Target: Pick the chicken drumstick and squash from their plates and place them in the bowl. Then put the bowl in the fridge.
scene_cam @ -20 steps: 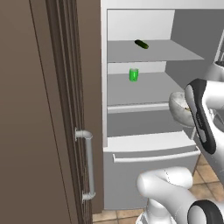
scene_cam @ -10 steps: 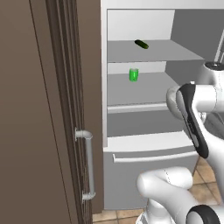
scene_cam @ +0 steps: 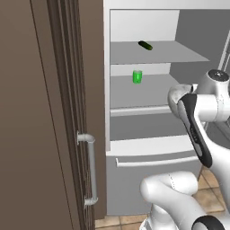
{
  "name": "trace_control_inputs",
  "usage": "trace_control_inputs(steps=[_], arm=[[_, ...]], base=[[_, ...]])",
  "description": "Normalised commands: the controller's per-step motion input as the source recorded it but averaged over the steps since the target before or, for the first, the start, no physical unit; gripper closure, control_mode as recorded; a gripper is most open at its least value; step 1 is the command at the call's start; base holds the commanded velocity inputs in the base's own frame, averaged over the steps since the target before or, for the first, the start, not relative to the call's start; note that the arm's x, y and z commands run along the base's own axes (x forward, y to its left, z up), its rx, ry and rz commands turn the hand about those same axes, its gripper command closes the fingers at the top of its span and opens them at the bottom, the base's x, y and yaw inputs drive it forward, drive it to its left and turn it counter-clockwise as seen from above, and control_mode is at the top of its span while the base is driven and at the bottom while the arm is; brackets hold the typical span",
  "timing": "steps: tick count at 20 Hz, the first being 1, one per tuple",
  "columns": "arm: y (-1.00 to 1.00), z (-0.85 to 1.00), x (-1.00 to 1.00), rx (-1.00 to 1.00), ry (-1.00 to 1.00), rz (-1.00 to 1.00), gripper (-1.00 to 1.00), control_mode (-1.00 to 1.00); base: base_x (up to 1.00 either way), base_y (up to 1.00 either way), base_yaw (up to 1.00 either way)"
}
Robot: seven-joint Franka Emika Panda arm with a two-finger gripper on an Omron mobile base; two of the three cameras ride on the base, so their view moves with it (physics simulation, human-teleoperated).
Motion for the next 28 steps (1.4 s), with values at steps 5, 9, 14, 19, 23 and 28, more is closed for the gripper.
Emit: trace_control_inputs(steps=[5, 9, 14, 19, 23, 28], arm=[[0.12, 0.03, 0.29, -0.01, 0.25, 0.06, 1.00, -1.00], [0.01, 0.01, 0.29, 0.00, 0.24, 0.11, 1.00, -1.00], [0.00, 0.00, 0.27, 0.00, 0.06, 0.14, 1.00, -1.00], [0.00, 0.00, 0.30, 0.00, -0.01, 0.10, 1.00, -1.00], [0.02, 0.00, 0.32, -0.02, -0.06, 0.02, 1.00, -1.00], [0.00, 0.00, 0.27, -0.04, -0.19, 0.00, 1.00, -1.00]], base=[[0.00, 0.00, 0.00], [0.00, 0.00, 0.00], [0.00, 0.00, 0.00], [0.00, 0.00, 0.00], [0.00, 0.00, 0.00], [0.00, 0.00, 0.00]])
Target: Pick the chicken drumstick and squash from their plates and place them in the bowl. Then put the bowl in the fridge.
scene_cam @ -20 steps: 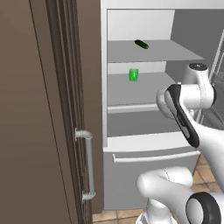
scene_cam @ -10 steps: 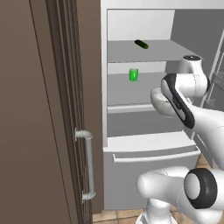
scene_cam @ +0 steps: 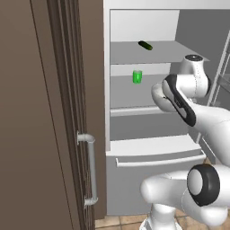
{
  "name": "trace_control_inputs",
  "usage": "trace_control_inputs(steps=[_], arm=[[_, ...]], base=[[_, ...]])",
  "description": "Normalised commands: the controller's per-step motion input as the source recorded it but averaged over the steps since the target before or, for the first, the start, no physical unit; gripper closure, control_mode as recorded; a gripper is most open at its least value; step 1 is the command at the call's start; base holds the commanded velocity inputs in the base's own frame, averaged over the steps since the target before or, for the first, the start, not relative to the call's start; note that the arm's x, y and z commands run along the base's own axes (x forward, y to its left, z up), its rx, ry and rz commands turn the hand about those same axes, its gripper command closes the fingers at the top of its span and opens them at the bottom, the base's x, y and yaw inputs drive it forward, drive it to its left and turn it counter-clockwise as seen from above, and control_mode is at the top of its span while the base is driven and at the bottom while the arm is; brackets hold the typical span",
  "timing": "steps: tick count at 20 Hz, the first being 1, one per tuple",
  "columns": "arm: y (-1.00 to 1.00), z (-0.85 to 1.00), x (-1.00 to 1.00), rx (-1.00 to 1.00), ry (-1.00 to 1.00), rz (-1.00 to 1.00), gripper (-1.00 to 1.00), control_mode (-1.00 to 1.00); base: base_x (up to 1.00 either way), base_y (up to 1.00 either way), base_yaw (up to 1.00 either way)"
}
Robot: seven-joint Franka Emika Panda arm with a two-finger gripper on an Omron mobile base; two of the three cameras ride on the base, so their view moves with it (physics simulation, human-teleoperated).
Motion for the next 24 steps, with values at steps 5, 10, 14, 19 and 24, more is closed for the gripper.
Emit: trace_control_inputs(steps=[5, 10, 14, 19, 24], arm=[[0.02, 0.00, 0.26, -0.02, -0.16, 0.00, 1.00, -1.00], [0.00, -0.03, 0.21, 0.00, -0.06, 0.00, 1.00, -1.00], [0.00, -0.05, 0.21, -0.01, -0.06, 0.00, 1.00, -1.00], [0.00, -0.07, 0.16, -0.02, -0.03, 0.00, 1.00, -1.00], [0.00, -0.08, 0.09, -0.01, -0.03, 0.00, 1.00, -1.00]], base=[[0.00, 0.00, 0.00], [0.00, 0.00, 0.00], [0.00, 0.00, 0.00], [0.00, 0.00, 0.00], [0.00, 0.00, 0.00]])
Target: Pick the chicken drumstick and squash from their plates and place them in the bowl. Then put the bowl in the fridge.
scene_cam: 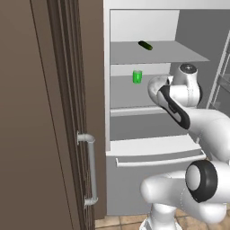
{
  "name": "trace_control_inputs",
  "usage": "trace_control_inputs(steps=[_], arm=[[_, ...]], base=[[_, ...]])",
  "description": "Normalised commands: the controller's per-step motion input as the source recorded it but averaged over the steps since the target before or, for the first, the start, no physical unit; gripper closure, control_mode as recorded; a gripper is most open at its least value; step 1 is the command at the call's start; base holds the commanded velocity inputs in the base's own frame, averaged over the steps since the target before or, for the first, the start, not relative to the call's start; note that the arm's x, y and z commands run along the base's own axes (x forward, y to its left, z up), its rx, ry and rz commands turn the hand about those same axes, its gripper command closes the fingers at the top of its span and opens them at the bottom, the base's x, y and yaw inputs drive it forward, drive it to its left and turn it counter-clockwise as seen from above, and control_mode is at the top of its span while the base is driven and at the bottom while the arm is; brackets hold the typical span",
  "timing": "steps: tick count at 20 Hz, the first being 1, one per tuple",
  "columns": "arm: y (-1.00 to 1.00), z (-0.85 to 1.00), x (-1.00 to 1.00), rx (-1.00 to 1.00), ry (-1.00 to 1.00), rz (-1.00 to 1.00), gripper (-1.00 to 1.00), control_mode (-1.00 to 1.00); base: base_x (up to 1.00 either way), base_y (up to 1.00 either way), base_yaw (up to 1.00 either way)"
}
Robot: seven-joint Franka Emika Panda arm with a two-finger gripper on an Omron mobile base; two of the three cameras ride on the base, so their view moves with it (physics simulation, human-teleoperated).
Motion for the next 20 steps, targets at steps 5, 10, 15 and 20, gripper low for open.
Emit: trace_control_inputs(steps=[5, 10, 15, 20], arm=[[0.00, 0.00, 0.10, -0.01, -0.08, 0.00, 1.00, -1.00], [0.00, -0.02, 0.12, 0.00, -0.02, 0.00, 1.00, -1.00], [-0.03, -0.05, 0.21, 0.00, 0.00, 0.00, 1.00, -1.00], [-0.03, 0.00, 0.25, 0.00, 0.00, 0.00, 1.00, -1.00]], base=[[0.00, 0.00, 0.00], [0.00, 0.00, 0.00], [0.00, 0.00, 0.00], [0.00, 0.00, 0.00]])
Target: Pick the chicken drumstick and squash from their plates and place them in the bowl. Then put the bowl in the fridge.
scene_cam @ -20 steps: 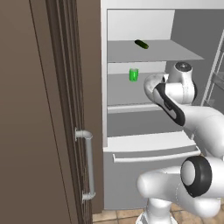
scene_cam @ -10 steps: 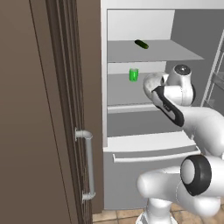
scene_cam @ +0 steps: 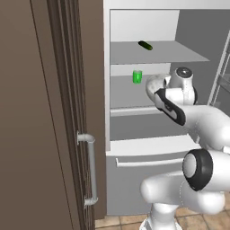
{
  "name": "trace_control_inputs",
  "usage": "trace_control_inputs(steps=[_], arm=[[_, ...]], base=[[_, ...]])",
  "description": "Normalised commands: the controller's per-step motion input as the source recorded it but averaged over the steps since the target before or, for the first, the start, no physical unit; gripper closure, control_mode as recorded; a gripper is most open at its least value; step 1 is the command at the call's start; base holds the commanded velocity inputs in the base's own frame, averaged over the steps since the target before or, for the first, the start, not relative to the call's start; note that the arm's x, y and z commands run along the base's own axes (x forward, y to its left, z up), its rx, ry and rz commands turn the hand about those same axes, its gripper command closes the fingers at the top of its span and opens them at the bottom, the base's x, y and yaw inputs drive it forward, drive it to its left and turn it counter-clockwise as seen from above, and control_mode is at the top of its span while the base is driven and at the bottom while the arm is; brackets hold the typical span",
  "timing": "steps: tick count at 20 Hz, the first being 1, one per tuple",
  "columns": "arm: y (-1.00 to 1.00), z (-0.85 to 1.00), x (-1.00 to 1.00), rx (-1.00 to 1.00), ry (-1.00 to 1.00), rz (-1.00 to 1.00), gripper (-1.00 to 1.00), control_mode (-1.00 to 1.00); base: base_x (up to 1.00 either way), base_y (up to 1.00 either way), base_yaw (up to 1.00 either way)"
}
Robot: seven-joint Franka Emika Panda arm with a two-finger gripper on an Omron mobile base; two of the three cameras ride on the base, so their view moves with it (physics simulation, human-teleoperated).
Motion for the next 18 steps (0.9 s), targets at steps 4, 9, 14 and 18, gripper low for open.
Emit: trace_control_inputs(steps=[4, 9, 14, 18], arm=[[-0.09, -0.02, 0.23, 0.00, 0.01, 0.00, 1.00, -1.00], [-0.09, -0.13, 0.16, 0.03, 0.05, 0.00, 1.00, -1.00], [-0.02, -0.16, 0.10, 0.01, -0.01, 0.00, 1.00, -1.00], [0.00, -0.16, 0.11, 0.02, -0.03, 0.00, 1.00, -1.00]], base=[[0.00, 0.00, 0.00], [0.00, 0.00, 0.00], [0.00, 0.00, 0.00], [0.00, 0.00, 0.00]])
